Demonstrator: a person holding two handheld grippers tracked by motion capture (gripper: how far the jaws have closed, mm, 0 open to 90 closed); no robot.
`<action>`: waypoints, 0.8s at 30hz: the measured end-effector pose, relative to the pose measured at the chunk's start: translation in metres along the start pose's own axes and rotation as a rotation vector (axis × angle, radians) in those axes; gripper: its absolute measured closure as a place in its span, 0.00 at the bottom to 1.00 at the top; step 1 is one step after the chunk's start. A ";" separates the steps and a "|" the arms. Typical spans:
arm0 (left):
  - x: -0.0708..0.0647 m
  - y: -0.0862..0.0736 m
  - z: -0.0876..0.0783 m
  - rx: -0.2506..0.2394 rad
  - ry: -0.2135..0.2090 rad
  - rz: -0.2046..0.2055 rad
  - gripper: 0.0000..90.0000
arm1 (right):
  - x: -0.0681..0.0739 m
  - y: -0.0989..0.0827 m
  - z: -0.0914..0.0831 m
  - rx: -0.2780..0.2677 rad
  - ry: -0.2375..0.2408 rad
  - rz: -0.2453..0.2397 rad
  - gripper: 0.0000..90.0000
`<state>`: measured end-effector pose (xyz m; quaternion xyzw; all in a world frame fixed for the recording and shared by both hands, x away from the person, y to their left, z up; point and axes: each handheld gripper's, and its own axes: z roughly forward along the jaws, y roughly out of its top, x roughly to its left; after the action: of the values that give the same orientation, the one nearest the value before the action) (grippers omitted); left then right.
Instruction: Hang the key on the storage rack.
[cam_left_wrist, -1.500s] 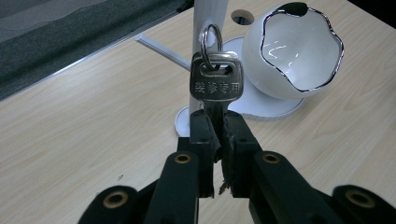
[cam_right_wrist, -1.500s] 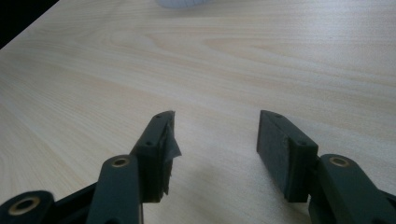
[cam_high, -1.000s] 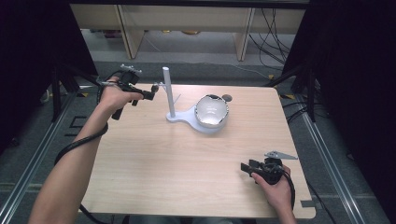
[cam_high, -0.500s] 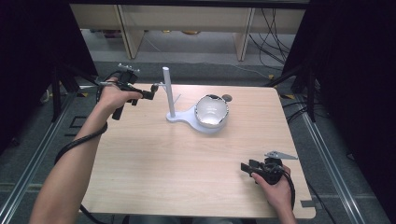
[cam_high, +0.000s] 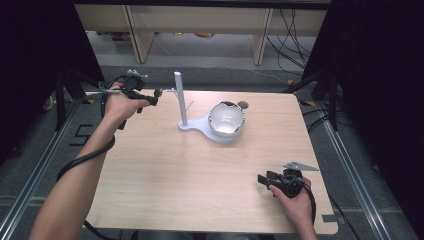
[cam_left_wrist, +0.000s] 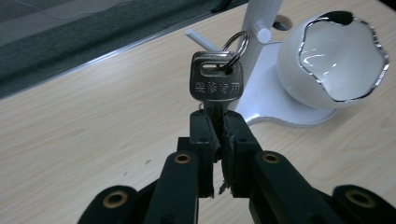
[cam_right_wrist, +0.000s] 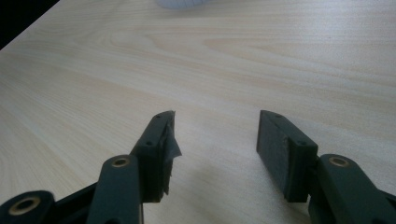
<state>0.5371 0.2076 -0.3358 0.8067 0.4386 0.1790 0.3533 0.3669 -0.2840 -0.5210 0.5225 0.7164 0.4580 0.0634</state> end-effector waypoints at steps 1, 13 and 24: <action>-0.003 0.000 0.001 -0.021 0.002 -0.008 0.92 | 0.000 0.000 0.000 0.000 0.001 0.001 0.53; -0.017 0.004 0.001 0.026 0.086 0.070 0.92 | 0.000 0.000 0.001 -0.006 -0.014 -0.024 0.53; -0.027 0.010 0.002 0.041 0.126 0.102 0.92 | 0.001 0.000 0.000 -0.005 0.007 -0.002 0.53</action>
<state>0.5289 0.1802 -0.3297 0.8221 0.4220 0.2382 0.2989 0.3664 -0.2831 -0.5207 0.5201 0.7160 0.4616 0.0625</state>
